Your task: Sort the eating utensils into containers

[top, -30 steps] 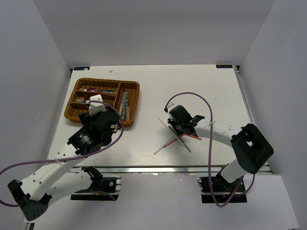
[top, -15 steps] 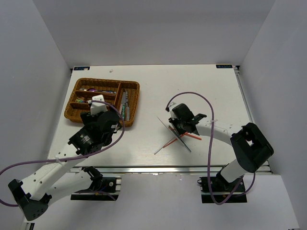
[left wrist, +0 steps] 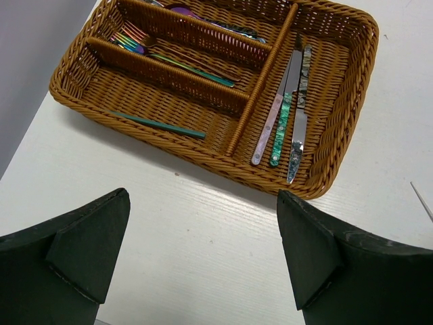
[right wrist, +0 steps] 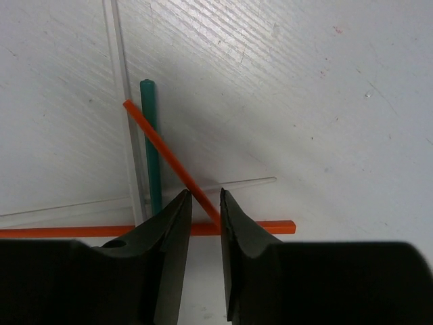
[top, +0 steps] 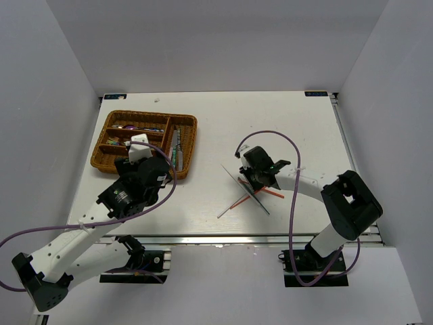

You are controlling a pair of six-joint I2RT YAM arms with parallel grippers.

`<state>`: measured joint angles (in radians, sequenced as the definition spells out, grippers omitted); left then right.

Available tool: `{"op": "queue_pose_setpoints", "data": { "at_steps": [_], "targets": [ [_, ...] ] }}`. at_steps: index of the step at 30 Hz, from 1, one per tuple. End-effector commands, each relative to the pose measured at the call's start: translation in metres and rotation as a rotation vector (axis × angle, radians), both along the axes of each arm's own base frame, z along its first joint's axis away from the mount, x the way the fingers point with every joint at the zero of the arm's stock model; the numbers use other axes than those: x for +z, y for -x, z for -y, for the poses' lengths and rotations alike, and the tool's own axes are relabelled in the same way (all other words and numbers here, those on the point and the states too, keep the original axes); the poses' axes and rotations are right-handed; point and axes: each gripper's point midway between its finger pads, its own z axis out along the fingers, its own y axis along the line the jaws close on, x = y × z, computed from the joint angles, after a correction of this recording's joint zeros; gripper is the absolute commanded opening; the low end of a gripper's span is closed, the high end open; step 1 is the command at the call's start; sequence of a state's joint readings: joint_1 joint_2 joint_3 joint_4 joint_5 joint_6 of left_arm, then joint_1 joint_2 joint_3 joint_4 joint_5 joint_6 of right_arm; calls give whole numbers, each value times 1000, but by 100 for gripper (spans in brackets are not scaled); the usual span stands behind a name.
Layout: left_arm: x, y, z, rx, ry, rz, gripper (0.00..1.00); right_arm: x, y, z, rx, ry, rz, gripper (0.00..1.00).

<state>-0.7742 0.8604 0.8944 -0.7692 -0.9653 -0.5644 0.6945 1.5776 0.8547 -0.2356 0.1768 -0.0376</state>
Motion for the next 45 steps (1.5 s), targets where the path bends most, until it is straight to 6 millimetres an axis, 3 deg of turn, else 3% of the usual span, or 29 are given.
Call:
{"op": "queue_pose_setpoints", "data": {
  "at_steps": [1, 5, 16, 22, 29, 34, 38, 39, 41, 42, 43, 45],
  "targets": [
    [1, -1, 2, -10, 6, 8, 98, 1, -4, -2, 13, -4, 15, 28],
    [2, -1, 2, -11, 9, 10, 98, -2, -4, 0, 15, 3, 7, 19],
    [3, 0, 2, -14, 13, 13, 98, -10, -1, 5, 7, 6, -18, 26],
    [4, 0, 2, -16, 15, 15, 98, -11, -1, 4, 9, 7, -20, 23],
    [5, 1, 2, -17, 21, 20, 98, -1, -7, 7, -9, 11, 10, 7],
    [5, 1, 4, -25, 31, 19, 98, 28, -20, 6, -53, -13, 86, 0],
    [11, -1, 13, -62, 85, 37, 98, 75, -32, -3, -87, -90, 167, 0],
    [13, 0, 14, -68, 98, 42, 98, 84, -32, -8, -75, -114, 169, 0],
    [22, -1, 23, -100, 168, 69, 98, 119, -29, -37, -47, -287, 160, 0],
    [24, 0, 40, -155, 257, 62, 98, 131, -25, -50, -15, -362, 148, 0],
    [36, -3, 57, -213, 348, 102, 98, 149, -11, -79, 78, -521, 108, 0],
    [36, 4, 103, -387, 537, 75, 98, 184, 7, -101, 177, -708, 116, 0]
  ]
}}
